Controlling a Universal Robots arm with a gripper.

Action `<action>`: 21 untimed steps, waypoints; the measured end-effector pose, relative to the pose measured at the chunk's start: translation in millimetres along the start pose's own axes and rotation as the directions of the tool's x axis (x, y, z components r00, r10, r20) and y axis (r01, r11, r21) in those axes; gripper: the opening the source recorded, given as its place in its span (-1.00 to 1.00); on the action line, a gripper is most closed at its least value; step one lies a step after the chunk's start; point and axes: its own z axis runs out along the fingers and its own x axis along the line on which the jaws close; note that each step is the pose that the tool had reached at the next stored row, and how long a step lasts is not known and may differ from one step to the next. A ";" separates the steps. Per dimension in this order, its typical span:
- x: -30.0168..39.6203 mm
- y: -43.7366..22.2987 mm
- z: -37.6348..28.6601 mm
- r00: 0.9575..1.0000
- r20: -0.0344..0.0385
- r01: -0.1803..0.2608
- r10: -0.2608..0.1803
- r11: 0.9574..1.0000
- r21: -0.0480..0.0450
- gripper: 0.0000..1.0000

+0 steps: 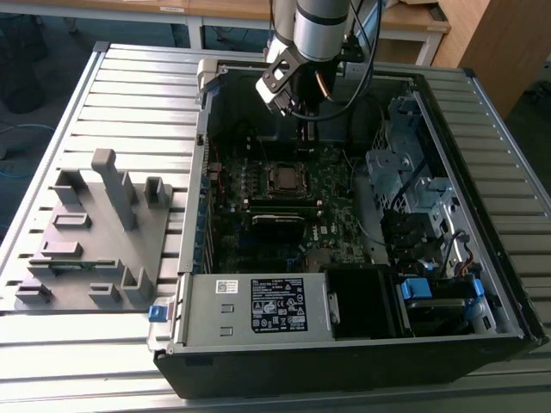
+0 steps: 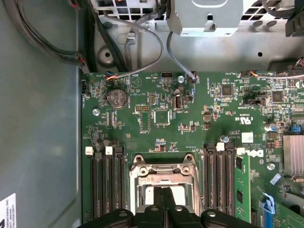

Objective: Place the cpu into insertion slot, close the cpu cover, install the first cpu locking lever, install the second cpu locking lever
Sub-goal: 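Close the cpu cover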

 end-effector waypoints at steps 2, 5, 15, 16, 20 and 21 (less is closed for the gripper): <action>0.0 0.1 0.1 1.000 0.000 0.000 0.000 1.000 0.000 -0.80; -0.1 0.0 0.2 1.000 0.000 0.000 0.000 1.000 0.000 -0.80; -5.7 -3.8 1.7 1.000 0.000 0.000 0.000 1.000 0.000 -0.80; -5.8 -4.6 1.7 1.000 0.000 0.000 0.000 1.000 0.000 -0.80; -5.8 -4.9 2.2 1.000 0.000 0.000 0.000 1.000 0.000 -0.80; -5.9 -5.9 2.4 1.000 0.000 0.000 0.000 1.000 0.000 -0.80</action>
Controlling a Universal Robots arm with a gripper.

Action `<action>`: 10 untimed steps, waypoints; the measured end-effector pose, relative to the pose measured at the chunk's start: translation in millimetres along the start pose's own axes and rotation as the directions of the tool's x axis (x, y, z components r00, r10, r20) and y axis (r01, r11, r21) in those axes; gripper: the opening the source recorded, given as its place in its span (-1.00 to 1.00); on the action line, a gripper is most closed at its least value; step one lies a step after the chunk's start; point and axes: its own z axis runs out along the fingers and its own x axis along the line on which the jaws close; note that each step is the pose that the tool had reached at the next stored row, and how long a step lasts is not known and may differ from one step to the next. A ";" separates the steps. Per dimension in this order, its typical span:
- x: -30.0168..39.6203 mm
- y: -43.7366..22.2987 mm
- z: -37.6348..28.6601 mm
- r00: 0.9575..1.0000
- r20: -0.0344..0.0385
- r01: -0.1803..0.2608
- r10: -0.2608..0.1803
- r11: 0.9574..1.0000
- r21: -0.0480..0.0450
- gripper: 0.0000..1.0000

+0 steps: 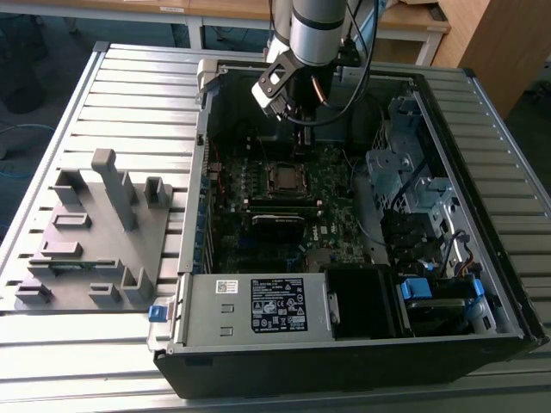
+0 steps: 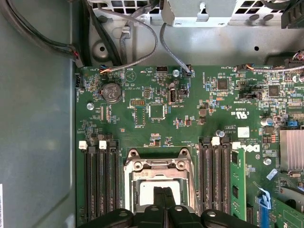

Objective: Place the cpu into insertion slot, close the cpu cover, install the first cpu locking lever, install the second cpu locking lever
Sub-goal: 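Close the cpu cover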

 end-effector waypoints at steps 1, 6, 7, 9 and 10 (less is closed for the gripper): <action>0.0 0.0 0.0 1.000 0.000 0.000 0.000 1.000 0.000 -0.80; 0.0 -0.9 0.0 1.000 0.000 0.000 0.000 1.000 0.000 -0.80; 0.0 -1.2 0.0 1.000 0.000 0.000 0.000 1.000 0.000 -0.80; 0.0 -1.6 0.0 1.000 0.000 0.000 0.000 1.000 0.000 -0.80; -0.1 -3.0 0.4 1.000 0.000 0.000 0.000 1.000 0.000 -0.80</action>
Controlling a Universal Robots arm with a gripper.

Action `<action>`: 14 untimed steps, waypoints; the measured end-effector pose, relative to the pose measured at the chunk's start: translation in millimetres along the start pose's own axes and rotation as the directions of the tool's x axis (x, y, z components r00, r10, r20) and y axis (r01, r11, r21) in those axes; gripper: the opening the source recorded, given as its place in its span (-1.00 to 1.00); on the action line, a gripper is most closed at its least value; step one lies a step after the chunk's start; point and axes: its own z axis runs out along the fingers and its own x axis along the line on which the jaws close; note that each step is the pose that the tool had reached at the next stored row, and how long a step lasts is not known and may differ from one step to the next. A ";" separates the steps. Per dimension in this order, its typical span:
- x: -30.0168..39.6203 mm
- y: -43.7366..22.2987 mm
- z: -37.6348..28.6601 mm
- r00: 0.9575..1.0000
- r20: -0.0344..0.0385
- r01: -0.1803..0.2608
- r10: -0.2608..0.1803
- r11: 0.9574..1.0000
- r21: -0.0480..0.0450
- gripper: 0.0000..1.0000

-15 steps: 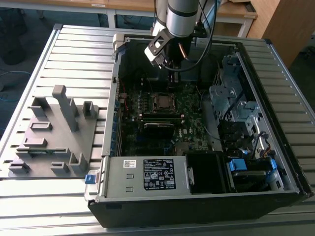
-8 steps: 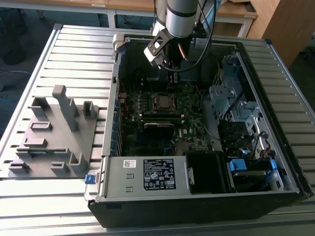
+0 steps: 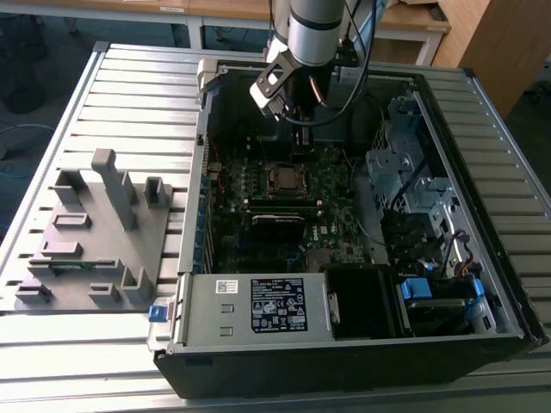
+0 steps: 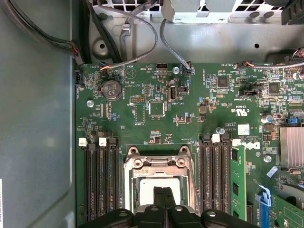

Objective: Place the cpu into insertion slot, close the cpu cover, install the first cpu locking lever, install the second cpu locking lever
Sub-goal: 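Close the cpu cover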

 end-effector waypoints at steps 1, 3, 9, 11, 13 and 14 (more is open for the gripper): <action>0.0 -0.5 0.0 1.000 0.000 0.000 0.000 1.000 0.000 -0.80; 0.0 -0.5 0.0 1.000 0.000 0.000 0.000 1.000 0.000 -0.80; 0.0 -0.5 0.0 1.000 0.000 0.000 0.000 1.000 0.000 -0.80; 0.0 -0.5 0.0 1.000 0.000 0.001 -0.001 1.000 0.000 -0.80; 0.0 -0.5 0.0 1.000 0.000 0.004 -0.004 1.000 0.000 -0.80; 0.0 -0.5 0.0 1.000 0.000 0.008 -0.008 1.000 0.000 -0.80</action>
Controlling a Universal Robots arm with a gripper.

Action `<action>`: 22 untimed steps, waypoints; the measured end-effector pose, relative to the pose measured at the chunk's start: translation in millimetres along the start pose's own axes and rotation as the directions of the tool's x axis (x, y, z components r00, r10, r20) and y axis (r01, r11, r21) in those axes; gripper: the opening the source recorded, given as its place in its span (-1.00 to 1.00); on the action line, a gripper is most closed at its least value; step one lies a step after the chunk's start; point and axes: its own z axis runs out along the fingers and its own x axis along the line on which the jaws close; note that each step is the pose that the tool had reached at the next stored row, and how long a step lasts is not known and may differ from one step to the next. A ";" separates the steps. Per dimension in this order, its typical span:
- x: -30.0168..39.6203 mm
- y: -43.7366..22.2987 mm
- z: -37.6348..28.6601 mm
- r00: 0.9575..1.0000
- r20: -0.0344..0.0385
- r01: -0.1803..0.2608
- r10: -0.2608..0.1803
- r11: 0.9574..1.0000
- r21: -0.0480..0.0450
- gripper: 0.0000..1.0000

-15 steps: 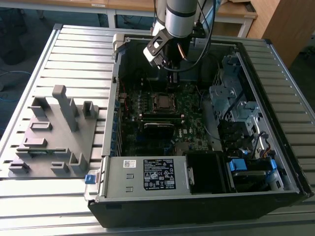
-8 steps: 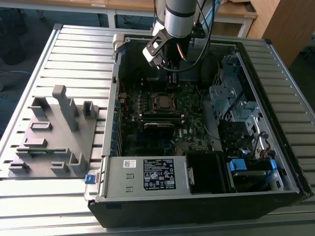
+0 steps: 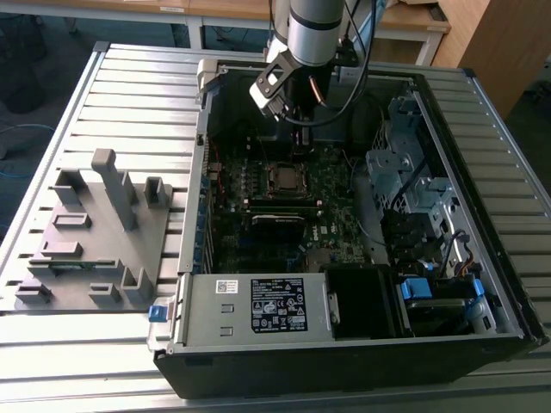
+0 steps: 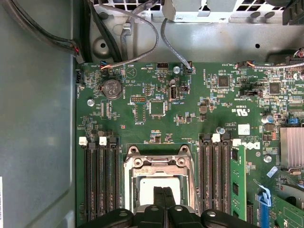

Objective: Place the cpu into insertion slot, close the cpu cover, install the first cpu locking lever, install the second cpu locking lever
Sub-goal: 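Close the cpu cover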

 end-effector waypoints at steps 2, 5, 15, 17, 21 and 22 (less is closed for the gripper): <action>0.0 0.0 0.1 1.000 0.000 0.012 -0.012 1.000 0.000 -0.80; 0.0 0.0 0.1 0.999 -0.001 0.040 -0.040 0.999 -0.001 -0.80; 0.0 0.0 0.8 0.986 -0.002 0.164 -0.164 0.986 -0.002 -0.80; 0.0 0.0 0.8 0.985 -0.002 0.174 -0.174 0.985 -0.002 -0.80; 0.0 0.0 0.8 0.985 -0.002 0.175 -0.175 0.985 -0.003 -0.80; 0.0 0.0 0.8 0.985 -0.002 0.175 -0.175 0.985 -0.002 -0.80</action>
